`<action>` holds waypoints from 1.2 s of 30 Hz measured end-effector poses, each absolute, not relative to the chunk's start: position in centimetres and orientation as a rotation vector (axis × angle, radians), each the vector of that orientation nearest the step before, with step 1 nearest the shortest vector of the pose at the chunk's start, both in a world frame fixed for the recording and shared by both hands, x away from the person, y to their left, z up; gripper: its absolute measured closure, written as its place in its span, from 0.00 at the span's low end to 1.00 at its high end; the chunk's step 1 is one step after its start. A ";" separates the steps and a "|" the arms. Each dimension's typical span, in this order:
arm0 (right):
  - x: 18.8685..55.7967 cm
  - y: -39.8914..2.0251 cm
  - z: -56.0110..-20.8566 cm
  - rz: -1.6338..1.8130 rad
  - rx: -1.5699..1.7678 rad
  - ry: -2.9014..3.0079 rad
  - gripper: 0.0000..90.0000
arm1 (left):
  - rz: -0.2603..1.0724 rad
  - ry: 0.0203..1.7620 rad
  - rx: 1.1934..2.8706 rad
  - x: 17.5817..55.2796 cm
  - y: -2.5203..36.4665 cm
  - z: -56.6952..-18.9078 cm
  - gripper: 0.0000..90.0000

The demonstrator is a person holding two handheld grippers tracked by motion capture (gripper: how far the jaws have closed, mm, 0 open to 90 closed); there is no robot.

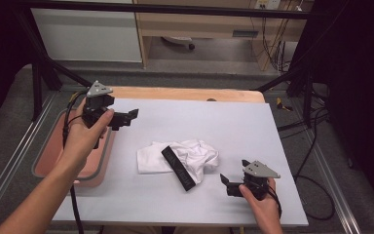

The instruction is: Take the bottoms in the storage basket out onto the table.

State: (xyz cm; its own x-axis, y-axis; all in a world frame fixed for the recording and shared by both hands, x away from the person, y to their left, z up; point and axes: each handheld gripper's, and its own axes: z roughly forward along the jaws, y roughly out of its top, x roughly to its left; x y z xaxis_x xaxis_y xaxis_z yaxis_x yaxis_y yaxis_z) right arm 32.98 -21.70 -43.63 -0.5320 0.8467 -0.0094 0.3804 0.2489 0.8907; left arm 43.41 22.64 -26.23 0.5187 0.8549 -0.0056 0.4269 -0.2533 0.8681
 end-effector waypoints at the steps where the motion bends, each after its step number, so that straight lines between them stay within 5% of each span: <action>1: 33.0 -21.7 -43.6 1.236 1.115 2.031 0.05 | 0.610 1.062 1.865 43.4 23.0 -26.2 0.07; 19: 33.0 -21.6 -43.7 1.209 1.110 2.040 0.06 | 0.641 1.119 1.803 42.1 28.5 -26.6 0.07; 36: 33.0 -21.6 -43.6 1.223 1.105 2.036 0.05 | 0.623 1.099 1.804 41.1 29.7 -28.2 0.07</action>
